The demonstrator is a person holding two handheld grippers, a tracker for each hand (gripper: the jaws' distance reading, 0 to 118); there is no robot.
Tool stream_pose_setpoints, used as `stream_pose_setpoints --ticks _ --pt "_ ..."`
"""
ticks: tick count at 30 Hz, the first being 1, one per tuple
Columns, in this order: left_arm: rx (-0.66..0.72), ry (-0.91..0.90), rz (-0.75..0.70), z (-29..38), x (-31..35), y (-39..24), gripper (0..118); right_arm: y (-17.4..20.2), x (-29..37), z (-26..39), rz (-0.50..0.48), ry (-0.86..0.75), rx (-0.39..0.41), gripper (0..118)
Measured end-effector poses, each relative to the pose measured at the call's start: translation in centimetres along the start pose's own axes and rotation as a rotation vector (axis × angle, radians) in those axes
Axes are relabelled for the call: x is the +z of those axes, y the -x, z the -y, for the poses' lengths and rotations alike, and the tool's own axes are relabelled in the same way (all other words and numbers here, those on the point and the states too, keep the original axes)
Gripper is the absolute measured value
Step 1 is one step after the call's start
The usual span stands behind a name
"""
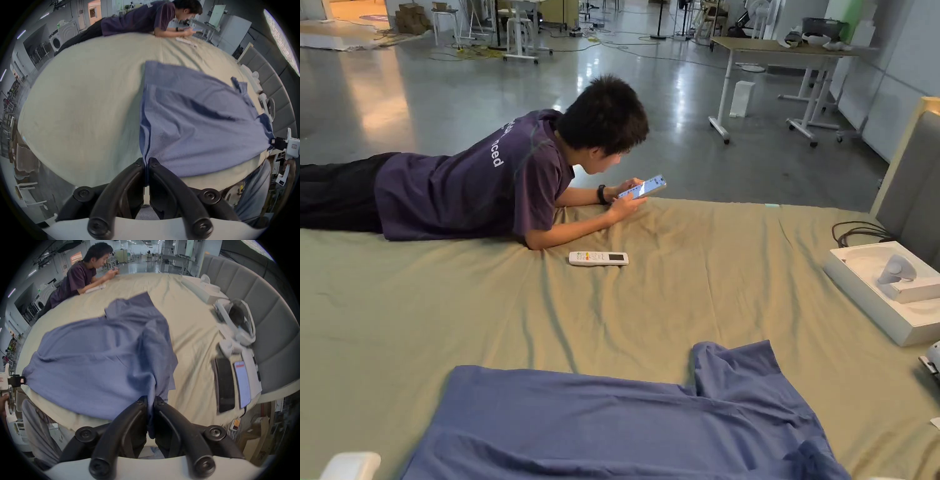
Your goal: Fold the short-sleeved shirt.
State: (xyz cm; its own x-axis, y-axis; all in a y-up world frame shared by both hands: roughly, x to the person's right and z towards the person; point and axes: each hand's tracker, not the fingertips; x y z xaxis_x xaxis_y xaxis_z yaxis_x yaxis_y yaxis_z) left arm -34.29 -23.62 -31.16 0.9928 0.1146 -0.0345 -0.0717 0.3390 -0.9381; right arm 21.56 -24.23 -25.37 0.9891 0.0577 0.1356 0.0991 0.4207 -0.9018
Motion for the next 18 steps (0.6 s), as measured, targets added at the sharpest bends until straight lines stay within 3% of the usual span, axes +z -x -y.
stream_pose_setpoints --ticks 10,12,13,14,15,16,18 --pt "-0.060 0.051 -0.071 2.2 -3.9 0.0 5 1.1 -4.3 3.1 0.045 0.006 0.007 7" --pt "-0.011 0.046 -0.044 1.9 -3.5 0.4 7 1.4 -3.2 3.2 0.105 -0.038 0.005 28" --pt "0.006 0.034 -0.034 1.7 -3.2 0.6 16 1.5 -2.5 3.2 0.145 -0.062 0.010 58" --pt "0.001 0.017 -0.032 1.8 -2.8 0.5 30 1.6 -1.5 3.2 0.148 -0.111 0.014 83" --pt "-0.015 -0.031 -0.039 1.5 -2.3 0.4 51 1.5 -0.2 3.0 0.136 -0.192 0.008 94" --pt "-0.030 -0.071 -0.041 1.3 -1.8 0.2 75 1.6 1.1 2.8 0.123 -0.276 -0.005 95" --pt "-0.057 -0.196 0.024 0.8 0.1 -0.8 81 2.2 3.3 1.7 0.106 -0.397 -0.016 96"
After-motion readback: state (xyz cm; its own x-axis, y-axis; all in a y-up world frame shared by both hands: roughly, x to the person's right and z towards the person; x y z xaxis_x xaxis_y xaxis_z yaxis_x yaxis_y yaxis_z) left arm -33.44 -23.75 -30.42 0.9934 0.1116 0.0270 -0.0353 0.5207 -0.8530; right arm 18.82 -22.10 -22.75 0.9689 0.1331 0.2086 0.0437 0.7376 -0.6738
